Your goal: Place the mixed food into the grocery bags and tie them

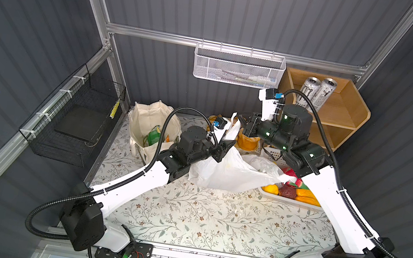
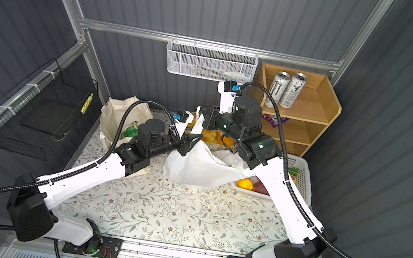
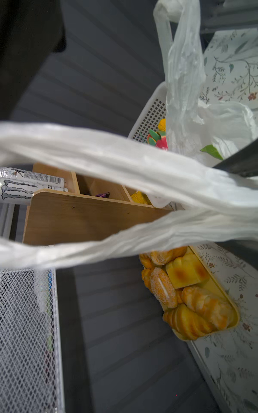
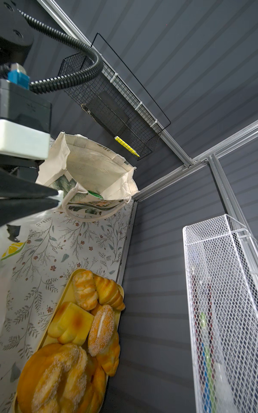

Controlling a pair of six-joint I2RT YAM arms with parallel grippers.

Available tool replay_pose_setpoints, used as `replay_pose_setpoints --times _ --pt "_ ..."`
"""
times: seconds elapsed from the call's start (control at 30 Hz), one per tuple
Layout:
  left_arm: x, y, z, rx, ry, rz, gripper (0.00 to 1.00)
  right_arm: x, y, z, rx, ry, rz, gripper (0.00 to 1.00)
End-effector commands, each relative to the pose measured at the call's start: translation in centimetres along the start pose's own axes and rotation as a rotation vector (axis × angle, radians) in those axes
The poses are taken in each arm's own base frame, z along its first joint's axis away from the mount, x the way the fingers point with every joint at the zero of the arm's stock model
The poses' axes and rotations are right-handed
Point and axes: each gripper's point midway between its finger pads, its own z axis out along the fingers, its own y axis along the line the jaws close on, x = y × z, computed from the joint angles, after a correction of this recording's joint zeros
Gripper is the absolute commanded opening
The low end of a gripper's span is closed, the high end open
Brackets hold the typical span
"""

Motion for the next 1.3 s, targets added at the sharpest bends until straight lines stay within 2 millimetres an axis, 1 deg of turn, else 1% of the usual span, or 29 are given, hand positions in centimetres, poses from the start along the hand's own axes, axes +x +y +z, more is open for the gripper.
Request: replay_pose_setpoints --times 0.0,0.03,0.07,0.1,0.17,0.2,0.23,0.3,0.37,0.4,0.47,0.6,0.7,0.8,0.87,0.93,1.07,1.2,1.27 --pt "-1.5 -0.4 -0.3 0.032 -0.047 -0.005 0.11 -1.2 0.8 -1.1 -0.014 -0.038 -0.015 0.00" --pt "-1.7 -0.4 -0.4 0.045 -0.050 -0.010 0.02 -1.2 0.8 -1.1 -0.016 -0.037 -0.015 0.00" --pt "-2.0 -0.2 -0.5 0.060 -0.054 -0.018 0.00 -1.2 0.7 -1.1 -0.021 -0.036 -0.013 0.00" --pt "-2.2 -0.1 -0.7 0.083 -0.055 -0.029 0.00 -1.5 0.7 -1.3 -0.033 -0.038 -0.013 0.03" --pt "-2.7 0.6 -1.2 0.138 -0.059 -0.075 0.00 -2.3 0.2 -2.0 -0.056 -0.052 -0.016 0.27" --pt "-3.0 0.6 -1.5 0.195 -0.059 -0.103 0.00 -2.8 0.0 -2.5 -0.090 -0.050 -0.021 0.37" --pt "-3.2 0.9 -1.7 0.224 -0.059 -0.125 0.00 -3.2 -0.1 -3.0 -0.125 -0.054 -0.033 0.43" --pt "-3.7 0.7 -2.2 0.281 -0.057 -0.137 0.00 -4.0 0.0 -4.3 -0.226 -0.070 -0.092 0.55" --pt "-3.9 -0.1 -2.4 0.337 -0.032 -0.129 0.00 -4.1 0.0 -5.2 -0.313 -0.064 -0.150 0.63" --pt "-4.0 -0.7 -2.5 0.373 -0.016 -0.126 0.00 -3.6 0.6 -5.6 -0.395 -0.040 -0.178 0.66" --pt "-4.3 -1.7 -2.7 0.447 0.001 -0.134 0.00 -3.3 1.1 -5.7 -0.470 -0.017 -0.208 0.69" --pt "-4.9 -3.4 -2.8 0.581 0.028 -0.176 0.00 -2.8 1.8 -5.0 -0.581 0.022 -0.199 0.72" --pt "-5.1 -3.6 -2.6 0.612 0.021 -0.195 0.00 -2.7 2.6 -4.6 -0.640 0.022 -0.186 0.74" --pt "-5.2 -3.8 -2.5 0.638 0.024 -0.207 0.00 -2.4 3.0 -4.0 -0.662 0.030 -0.171 0.75" --pt "-4.8 -3.9 -2.3 0.654 0.038 -0.220 0.00 -2.0 3.2 -3.3 -0.679 0.047 -0.154 0.75" --pt "-4.5 -3.9 -2.1 0.661 0.046 -0.228 0.00 -1.7 3.1 -2.6 -0.688 0.059 -0.137 0.74" --pt "-4.7 -4.2 -2.2 0.686 0.043 -0.232 0.00 -1.0 2.8 -1.3 -0.693 0.081 -0.102 0.71" --pt "-4.7 -4.6 -2.4 0.716 0.047 -0.238 0.00 -0.7 2.5 -0.7 -0.703 0.087 -0.081 0.69" --pt "-4.8 -4.7 -2.5 0.728 0.047 -0.241 0.00 -0.5 2.3 -0.4 -0.698 0.088 -0.080 0.71"
